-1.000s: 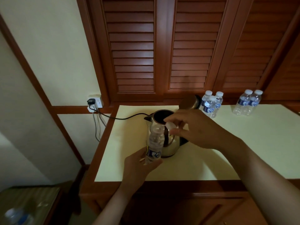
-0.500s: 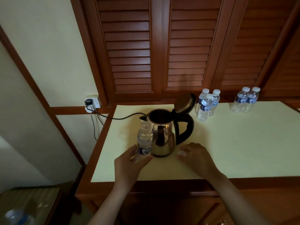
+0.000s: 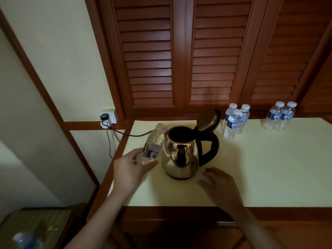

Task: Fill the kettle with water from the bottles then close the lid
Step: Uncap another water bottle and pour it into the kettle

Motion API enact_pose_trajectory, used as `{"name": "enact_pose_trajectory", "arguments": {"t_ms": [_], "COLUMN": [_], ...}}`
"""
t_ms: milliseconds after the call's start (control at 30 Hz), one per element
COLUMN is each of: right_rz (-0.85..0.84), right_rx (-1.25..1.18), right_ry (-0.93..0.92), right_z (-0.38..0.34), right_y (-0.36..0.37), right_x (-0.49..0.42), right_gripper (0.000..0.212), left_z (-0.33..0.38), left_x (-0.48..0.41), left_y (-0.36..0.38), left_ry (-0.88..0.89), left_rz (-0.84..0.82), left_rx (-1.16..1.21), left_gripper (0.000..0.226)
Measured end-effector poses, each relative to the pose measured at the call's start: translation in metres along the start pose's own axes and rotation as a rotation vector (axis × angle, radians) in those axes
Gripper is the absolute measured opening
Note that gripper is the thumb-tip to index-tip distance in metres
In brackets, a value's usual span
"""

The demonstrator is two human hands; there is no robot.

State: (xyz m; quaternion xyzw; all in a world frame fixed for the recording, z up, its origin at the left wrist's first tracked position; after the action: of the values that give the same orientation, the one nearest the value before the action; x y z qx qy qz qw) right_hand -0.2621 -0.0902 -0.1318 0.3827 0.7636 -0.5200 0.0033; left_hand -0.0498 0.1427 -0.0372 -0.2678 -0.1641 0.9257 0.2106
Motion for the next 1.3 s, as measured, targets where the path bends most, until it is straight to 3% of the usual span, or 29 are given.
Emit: {"name": "enact_pose_trajectory", "arguments": {"t_ms": [600,1100,1233,1300], "right_rz": [-0.028,-0.043,-0.085,-0.099], "right_rx": [-0.039,0.036,0.031,0.048], "right_ry": [0.057,0.036,0.031,0.022], "right_z": [0.014,0.012,0.021,0.020], "right_y": [0.001,0.005,0.018,0.019], "right_x": [-0.001,0.000,0.000,0.000], "right_gripper": [0.031,0.028,0.046,0.046], "left_z": [0.048,0.062,0.062,0.062], "left_x": [-0.082,-0.085,-0.086,-0.086], "left_y": [-0.018,-0.016,-0.015,-0.014], "left_ry": [0.353,0.432,0.439,0.441], "left_rz": [-0.128,-0.141,-0.143,-0.150], "left_rx": [-0.602,-0.646,-0.662,-0.661], "left_gripper": [0.064,0.062,0.061,0.060]}}
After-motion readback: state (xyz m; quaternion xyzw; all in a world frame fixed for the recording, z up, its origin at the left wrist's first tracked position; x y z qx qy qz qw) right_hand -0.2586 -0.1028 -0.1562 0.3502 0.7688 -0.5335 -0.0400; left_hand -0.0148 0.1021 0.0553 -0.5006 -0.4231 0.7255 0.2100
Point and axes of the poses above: each hand's wrist, its own x-axis away from the middle knuckle, its own y-axis out of the palm, z = x × y, the point moved 10 cm from there along -x, towards the middle knuckle, and after that the axes turned 1 degree about x, right-handed, at the moved point
